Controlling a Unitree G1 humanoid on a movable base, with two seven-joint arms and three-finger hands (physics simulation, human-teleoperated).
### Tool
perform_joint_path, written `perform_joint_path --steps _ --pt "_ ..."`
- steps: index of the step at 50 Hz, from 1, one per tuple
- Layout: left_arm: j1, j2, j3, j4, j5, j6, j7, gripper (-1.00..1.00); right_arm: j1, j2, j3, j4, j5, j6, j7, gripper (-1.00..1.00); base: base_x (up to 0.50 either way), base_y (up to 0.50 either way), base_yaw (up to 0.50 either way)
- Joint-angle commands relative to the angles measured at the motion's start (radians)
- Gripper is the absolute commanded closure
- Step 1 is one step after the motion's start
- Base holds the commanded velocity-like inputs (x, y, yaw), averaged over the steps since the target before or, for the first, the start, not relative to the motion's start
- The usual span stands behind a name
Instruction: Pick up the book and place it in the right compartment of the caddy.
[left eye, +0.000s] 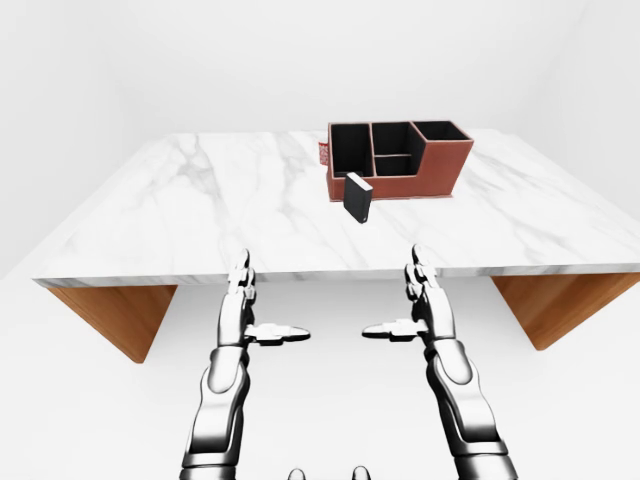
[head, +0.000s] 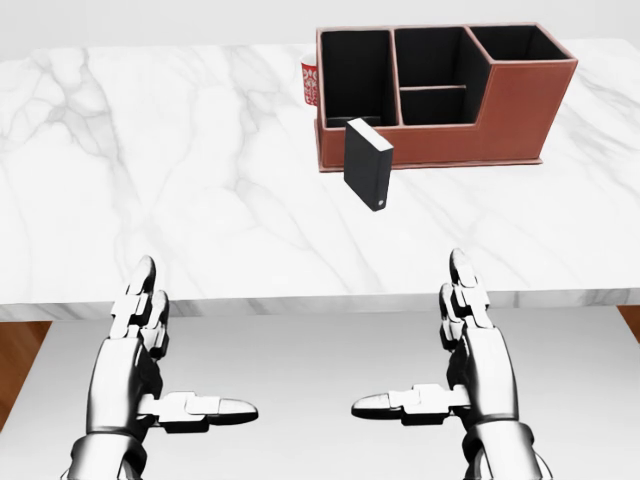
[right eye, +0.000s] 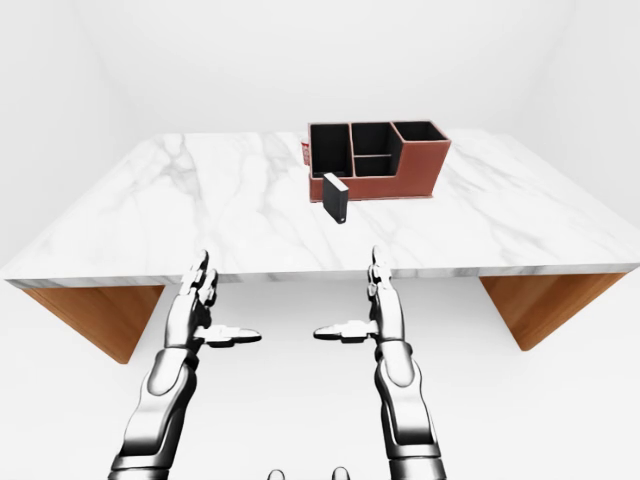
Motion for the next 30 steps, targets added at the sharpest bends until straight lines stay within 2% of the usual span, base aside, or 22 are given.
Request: perform_joint_path --steps 1,3,5,8,13,18,20,22,26,27,30 --pt "0.002 0.01 0.016 -0.011 0.005 0.006 -0.021 -1.0 -0.002 -0.016 -0.028 -0.023 0.011 0.029 0.023 -1.0 0.0 0.0 0.0" --pt "0.003 0.01 0.016 -0.025 0.003 0.02 -0.021 -1.0 0.0 -0.014 -0.025 -0.005 0.008 0.015 0.027 -1.0 0.0 0.0 0.0" --pt "0.003 0.009 0.016 -0.021 0.005 0.017 -0.02 -1.0 -0.003 -0.015 -0.023 0.004 0.005 0.01 0.03 -1.0 0.0 0.0 0.0" --pt "0.002 0.008 0.013 -0.008 0.006 0.011 -0.021 -1.0 0.002 -0.014 -0.024 -0.022 0.009 0.028 0.033 -1.0 0.0 0.0 0.0" --pt "0.003 0.009 0.018 -0.005 -0.002 0.006 -0.024 -1.0 0.007 -0.012 -0.024 -0.02 0.013 0.023 0.037 -1.0 0.0 0.0 0.0" --pt "0.003 0.01 0.019 -0.007 -0.005 0.009 -0.025 -1.0 0.005 -0.01 -0.023 -0.022 0.026 0.038 0.039 -1.0 0.0 0.0 0.0" --pt "0.002 0.009 0.018 0.002 -0.002 0.0 -0.024 -1.0 0.014 -0.008 -0.016 -0.033 0.028 0.043 0.046 -1.0 0.0 -0.46 0.0" --pt "0.004 0.008 0.016 -0.002 -0.001 0.004 -0.023 -1.0 0.011 -0.009 -0.017 -0.02 0.027 0.03 0.048 -1.0 0.0 -0.5 0.0" --pt "0.007 0.007 0.013 -0.013 0.001 0.012 -0.022 -1.0 0.012 -0.009 -0.016 -0.022 0.026 0.032 0.048 -1.0 0.0 -0.5 0.0" --pt "0.006 0.007 0.011 0.0 0.003 0.004 -0.022 -1.0 0.013 -0.008 -0.014 -0.016 0.027 0.025 0.052 -1.0 0.0 -0.5 0.0" --pt "0.004 0.006 0.007 0.006 0.009 0.002 -0.021 -1.0 0.016 -0.006 -0.008 -0.016 0.026 0.024 0.057 -1.0 0.0 -0.5 0.0"
